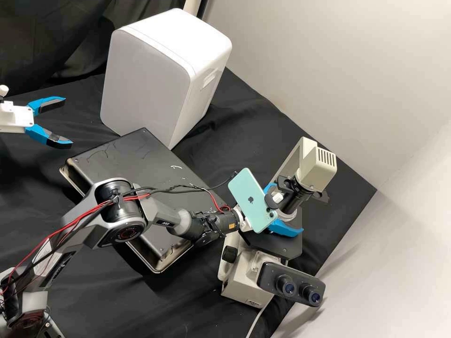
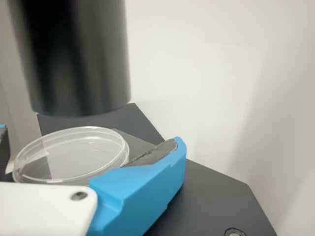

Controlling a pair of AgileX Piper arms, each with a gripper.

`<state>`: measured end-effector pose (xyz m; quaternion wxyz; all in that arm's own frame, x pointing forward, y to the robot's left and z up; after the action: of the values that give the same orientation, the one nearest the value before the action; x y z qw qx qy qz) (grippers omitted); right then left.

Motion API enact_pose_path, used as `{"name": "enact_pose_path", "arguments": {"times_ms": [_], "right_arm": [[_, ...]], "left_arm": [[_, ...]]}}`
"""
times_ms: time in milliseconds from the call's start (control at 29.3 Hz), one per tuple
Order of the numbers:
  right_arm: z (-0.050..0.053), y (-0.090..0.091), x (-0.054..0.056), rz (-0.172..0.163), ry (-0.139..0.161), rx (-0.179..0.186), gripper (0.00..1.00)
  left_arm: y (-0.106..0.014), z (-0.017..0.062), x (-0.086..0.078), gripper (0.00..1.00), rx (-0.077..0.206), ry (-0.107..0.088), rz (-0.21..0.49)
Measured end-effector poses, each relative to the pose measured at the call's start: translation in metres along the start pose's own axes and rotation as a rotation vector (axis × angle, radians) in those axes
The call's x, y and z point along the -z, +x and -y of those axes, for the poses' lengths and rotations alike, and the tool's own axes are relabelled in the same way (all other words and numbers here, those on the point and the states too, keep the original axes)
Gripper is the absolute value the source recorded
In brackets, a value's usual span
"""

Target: Place the petri dish on the bench

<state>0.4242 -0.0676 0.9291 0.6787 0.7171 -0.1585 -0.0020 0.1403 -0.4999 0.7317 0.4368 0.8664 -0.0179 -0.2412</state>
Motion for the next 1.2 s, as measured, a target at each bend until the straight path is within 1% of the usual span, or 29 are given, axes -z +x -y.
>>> {"name": "enact_pose_path", "arguments": {"times_ms": [68, 137, 1093, 1195], "right_arm": [[0.0003, 0.0, 0.0002, -0.003, 0.009, 0.003, 0.0], [0.0004, 0.0, 0.0003, -0.004, 0.011, 0.004, 0.0], [0.0004, 0.0, 0.0003, -0.004, 0.016, 0.004, 0.0], [0.0004, 0.0, 0.0003, -0.004, 0.024, 0.004, 0.0]], "left_arm": [[0.0, 0.0, -0.0001, 1.0, 0.0, -0.001, 0.001], [0.0, 0.0, -0.0001, 1.0, 0.0, -0.001, 0.001], [0.0, -0.0008, 0.0007, 1.0, -0.005, 0.001, 0.001], [0.0, -0.0008, 0.0007, 1.0, -0.005, 0.001, 0.001]]}}
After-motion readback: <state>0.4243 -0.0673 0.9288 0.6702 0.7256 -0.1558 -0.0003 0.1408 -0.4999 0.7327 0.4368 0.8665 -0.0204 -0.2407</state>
